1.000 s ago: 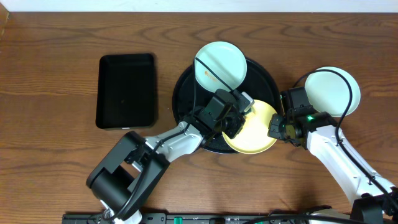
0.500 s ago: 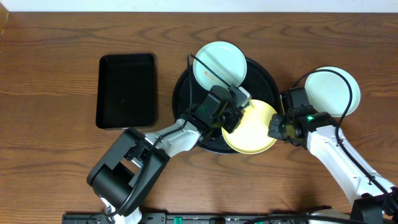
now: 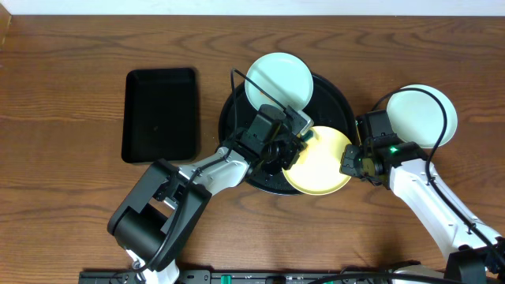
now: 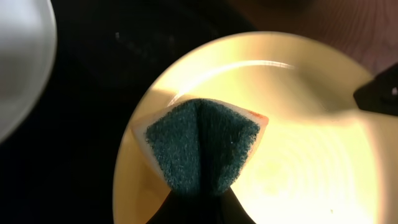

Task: Clean dirty plates on tray and stack at the side
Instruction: 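Scrub the yellow plate surface with the sponge in the left gripper, then return the sponge with the left gripper to the black tray, then carry the yellow plate right and stack it on the green plate, then move the right gripper to the pale green plate rim and grip it, then pull the pale green plate right and tilt it up with the right gripper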

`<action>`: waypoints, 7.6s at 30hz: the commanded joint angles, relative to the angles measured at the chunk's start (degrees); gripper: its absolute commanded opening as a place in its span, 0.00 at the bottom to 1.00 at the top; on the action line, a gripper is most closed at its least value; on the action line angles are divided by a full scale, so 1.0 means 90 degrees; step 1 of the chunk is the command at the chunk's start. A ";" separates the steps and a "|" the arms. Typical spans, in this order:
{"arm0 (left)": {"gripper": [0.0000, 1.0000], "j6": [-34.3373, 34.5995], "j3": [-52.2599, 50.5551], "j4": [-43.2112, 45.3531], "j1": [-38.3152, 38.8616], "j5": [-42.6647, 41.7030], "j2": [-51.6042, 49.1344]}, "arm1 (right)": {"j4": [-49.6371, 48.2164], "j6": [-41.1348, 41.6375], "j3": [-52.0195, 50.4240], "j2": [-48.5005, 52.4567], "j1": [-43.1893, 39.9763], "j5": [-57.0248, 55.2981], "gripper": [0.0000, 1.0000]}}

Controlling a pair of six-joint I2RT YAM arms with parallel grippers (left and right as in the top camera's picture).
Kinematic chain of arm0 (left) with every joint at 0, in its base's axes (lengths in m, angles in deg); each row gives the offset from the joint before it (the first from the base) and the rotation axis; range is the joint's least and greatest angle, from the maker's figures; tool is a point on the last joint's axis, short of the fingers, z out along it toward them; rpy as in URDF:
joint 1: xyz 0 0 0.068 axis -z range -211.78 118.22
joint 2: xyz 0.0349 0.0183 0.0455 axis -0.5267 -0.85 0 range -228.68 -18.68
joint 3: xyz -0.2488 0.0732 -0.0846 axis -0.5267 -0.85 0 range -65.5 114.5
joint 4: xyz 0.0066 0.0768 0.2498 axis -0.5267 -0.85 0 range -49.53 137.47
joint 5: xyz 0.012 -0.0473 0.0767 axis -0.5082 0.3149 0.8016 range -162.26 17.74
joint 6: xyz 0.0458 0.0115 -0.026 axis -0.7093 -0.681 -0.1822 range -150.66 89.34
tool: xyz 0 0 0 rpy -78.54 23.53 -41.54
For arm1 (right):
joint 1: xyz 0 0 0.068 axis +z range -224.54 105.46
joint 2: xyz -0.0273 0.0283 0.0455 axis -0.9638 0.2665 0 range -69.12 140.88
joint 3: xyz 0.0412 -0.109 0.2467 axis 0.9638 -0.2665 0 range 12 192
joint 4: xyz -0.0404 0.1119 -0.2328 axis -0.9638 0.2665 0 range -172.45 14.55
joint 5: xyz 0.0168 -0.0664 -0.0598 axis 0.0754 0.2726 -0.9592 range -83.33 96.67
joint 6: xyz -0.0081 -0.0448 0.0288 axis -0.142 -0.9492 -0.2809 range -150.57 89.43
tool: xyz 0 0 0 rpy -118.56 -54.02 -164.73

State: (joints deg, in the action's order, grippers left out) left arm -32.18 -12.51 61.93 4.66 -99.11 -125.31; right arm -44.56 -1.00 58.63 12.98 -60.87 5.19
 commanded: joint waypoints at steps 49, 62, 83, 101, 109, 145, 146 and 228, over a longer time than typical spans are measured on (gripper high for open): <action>0.08 0.1569 0.0240 0.2752 -0.0563 -0.0141 0.0362 | -0.0063 0.0015 0.0087 -0.0053 0.0032 -0.0119 0.01; 0.08 0.1615 0.0240 -0.1511 -0.3483 -0.0112 0.3434 | 0.0520 -0.1423 0.2256 -0.0670 0.0085 -0.1547 0.01; 0.08 0.1615 0.0231 -0.3866 -0.5197 -0.0117 0.3240 | -0.0260 -0.3011 0.2460 0.0153 0.4194 -0.9328 0.01; 0.08 0.1615 0.0231 -0.3951 -0.5197 -0.0117 0.3240 | -0.0104 -0.2463 0.2616 -0.0614 0.2297 -0.4216 0.01; 0.08 0.1615 0.0231 -0.4034 -0.5197 -0.0117 0.3240 | 0.0187 -0.2407 0.2603 -0.0624 -0.1700 -0.0100 0.01; 0.08 0.1613 0.0226 -0.4180 -0.5197 -0.0109 0.3240 | 0.0935 -0.4228 0.4262 0.2518 -0.2477 0.2450 0.78; 0.08 0.1610 0.0226 -0.4180 -0.5197 -0.0112 0.3240 | 0.1129 -0.4347 0.4558 0.2555 -0.2176 0.2251 0.80; 0.09 0.1588 0.0221 -0.4578 -0.5190 -0.0063 0.3240 | -0.0765 -0.2693 0.5141 0.3444 -0.0420 0.0505 0.01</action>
State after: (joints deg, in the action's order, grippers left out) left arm -17.53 -10.67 20.77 -41.87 -99.77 -95.89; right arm -55.54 -32.57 104.48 49.83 -62.14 17.80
